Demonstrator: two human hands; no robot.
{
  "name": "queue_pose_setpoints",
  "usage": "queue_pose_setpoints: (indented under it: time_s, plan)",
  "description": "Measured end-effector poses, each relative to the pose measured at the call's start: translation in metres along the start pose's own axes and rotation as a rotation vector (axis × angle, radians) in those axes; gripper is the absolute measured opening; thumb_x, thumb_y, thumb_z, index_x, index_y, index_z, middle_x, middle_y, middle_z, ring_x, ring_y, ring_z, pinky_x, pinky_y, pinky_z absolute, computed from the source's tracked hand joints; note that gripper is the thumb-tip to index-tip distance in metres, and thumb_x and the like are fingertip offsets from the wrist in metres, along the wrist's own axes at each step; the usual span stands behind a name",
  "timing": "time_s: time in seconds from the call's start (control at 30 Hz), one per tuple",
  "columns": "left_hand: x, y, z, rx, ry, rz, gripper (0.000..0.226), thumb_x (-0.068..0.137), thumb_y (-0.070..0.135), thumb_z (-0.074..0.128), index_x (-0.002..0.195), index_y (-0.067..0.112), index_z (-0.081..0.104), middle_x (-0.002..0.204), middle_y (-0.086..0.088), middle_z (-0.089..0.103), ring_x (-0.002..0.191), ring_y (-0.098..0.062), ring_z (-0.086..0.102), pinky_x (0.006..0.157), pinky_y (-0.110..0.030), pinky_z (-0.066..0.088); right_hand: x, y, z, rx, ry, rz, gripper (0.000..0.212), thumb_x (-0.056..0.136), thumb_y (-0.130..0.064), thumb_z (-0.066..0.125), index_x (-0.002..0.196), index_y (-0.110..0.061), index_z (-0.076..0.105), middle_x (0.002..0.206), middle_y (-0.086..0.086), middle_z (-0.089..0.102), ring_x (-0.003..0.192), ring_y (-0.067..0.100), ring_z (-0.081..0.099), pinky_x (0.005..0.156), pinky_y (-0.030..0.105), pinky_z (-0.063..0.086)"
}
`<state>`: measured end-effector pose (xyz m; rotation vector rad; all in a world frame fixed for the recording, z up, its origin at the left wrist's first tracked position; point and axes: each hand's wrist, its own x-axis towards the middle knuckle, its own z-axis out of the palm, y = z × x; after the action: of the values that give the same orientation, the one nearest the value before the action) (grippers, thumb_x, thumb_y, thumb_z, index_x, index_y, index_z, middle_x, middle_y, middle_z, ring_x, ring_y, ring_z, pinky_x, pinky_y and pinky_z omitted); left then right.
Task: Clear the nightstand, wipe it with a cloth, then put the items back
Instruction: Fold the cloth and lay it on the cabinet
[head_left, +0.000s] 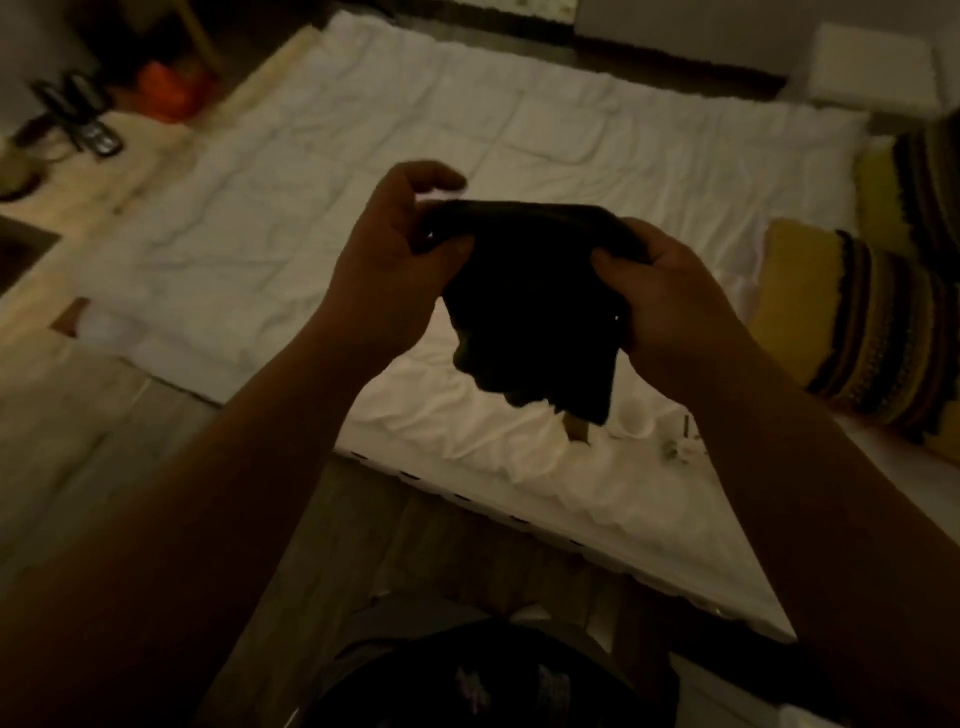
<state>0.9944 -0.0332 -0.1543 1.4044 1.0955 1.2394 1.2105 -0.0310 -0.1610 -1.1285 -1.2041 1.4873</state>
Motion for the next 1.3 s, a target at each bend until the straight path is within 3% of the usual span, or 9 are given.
queue_pose_setpoints:
  time_s: [0.1,0.23,0.37,0.5,0.63,0.8,1.0,1.1,1.3]
  plan:
    - [-0.010,-0.007,-0.042,-0.357,0.035,-0.208,0.046,0.089,0.022,0.059,0.131,0.009,0.045,0.120,-0.016,0.062,0.112,-0.031,0.060,0.093,-0.045,0.049,0.025,-0.008,0.050,0.195,-0.091,0.002,0.023,0.093,-0.015,0.053,0.109,-0.021,0.067,0.114,0.007,0.070,0.108,0.025,0.065,0.088,0.040,0.053]
    - [-0.055,-0.028,-0.093,-0.280,-0.161,-0.494,0.036,0.090,0.023,0.050,0.112,-0.005,0.056,0.088,-0.004,0.072,0.084,-0.018,0.069,0.077,-0.031,0.052,0.051,-0.001,0.122,0.348,-0.159,0.130,0.029,0.095,-0.015,0.052,0.123,-0.012,0.059,0.113,0.012,0.070,0.104,0.029,0.066,0.077,0.037,0.056]
    - [-0.094,-0.027,-0.170,-0.420,0.083,-0.456,0.044,0.082,0.023,0.066,0.121,0.003,0.057,0.112,-0.025,0.062,0.111,-0.056,0.051,0.095,-0.066,0.037,0.066,0.025,0.196,0.258,-0.171,0.391,0.036,0.095,-0.034,0.052,0.126,-0.017,0.059,0.117,0.014,0.067,0.101,0.031,0.067,0.077,0.043,0.056]
    - [-0.123,-0.020,-0.236,-0.409,0.351,-0.388,0.042,0.079,0.015,0.066,0.119,0.011,0.056,0.106,-0.013,0.069,0.105,-0.038,0.063,0.085,-0.054,0.054,0.063,0.058,0.276,0.070,-0.426,0.603,0.077,0.076,-0.057,0.066,0.143,-0.038,0.033,0.123,0.010,0.058,0.094,0.033,0.069,0.070,0.049,0.057]
    - [-0.155,-0.010,-0.305,-0.428,0.524,-0.363,0.036,0.080,0.017,0.063,0.114,0.009,0.056,0.100,-0.011,0.070,0.088,-0.028,0.070,0.062,-0.034,0.057,0.063,0.079,0.368,0.088,-0.536,0.498,0.095,0.072,-0.031,0.079,0.143,-0.051,0.019,0.117,-0.001,0.054,0.093,0.021,0.070,0.065,0.039,0.058]
    - [-0.184,-0.004,-0.385,-0.243,0.822,-0.401,0.022,0.087,0.012,0.062,0.107,0.018,0.055,0.106,-0.016,0.067,0.075,-0.026,0.071,0.050,-0.029,0.054,0.085,0.080,0.460,0.006,-0.590,0.202,0.070,0.081,0.000,0.069,0.127,-0.047,0.048,0.122,0.010,0.055,0.105,0.027,0.065,0.079,0.043,0.058]
    - [-0.189,-0.007,-0.470,0.141,0.858,-0.372,0.055,0.082,-0.001,0.067,0.118,0.037,0.049,0.117,0.000,0.061,0.106,-0.018,0.063,0.087,-0.034,0.055,0.139,0.063,0.545,-0.551,-0.928,-0.206,0.070,0.077,-0.007,0.075,0.135,-0.033,0.046,0.116,-0.024,0.052,0.103,-0.010,0.054,0.083,0.004,0.044]
    - [-0.178,-0.011,-0.514,0.605,0.843,-0.398,0.051,0.082,0.009,0.070,0.124,0.032,0.052,0.107,0.016,0.056,0.096,0.003,0.055,0.079,-0.007,0.045,0.175,0.061,0.595,-0.849,-0.926,-0.534,0.062,0.078,-0.013,0.074,0.134,-0.022,0.049,0.111,-0.010,0.051,0.096,-0.001,0.046,0.078,0.004,0.033]
    - [-0.134,-0.014,-0.612,0.899,0.940,-0.406,0.019,0.079,0.016,0.073,0.094,0.021,0.063,0.097,0.001,0.054,0.086,-0.012,0.051,0.073,-0.019,0.040,0.272,0.051,0.699,-0.840,-1.069,-0.602,0.016,0.080,-0.020,0.073,0.090,-0.025,0.063,0.093,-0.006,0.049,0.078,0.006,0.050,0.070,0.010,0.038]
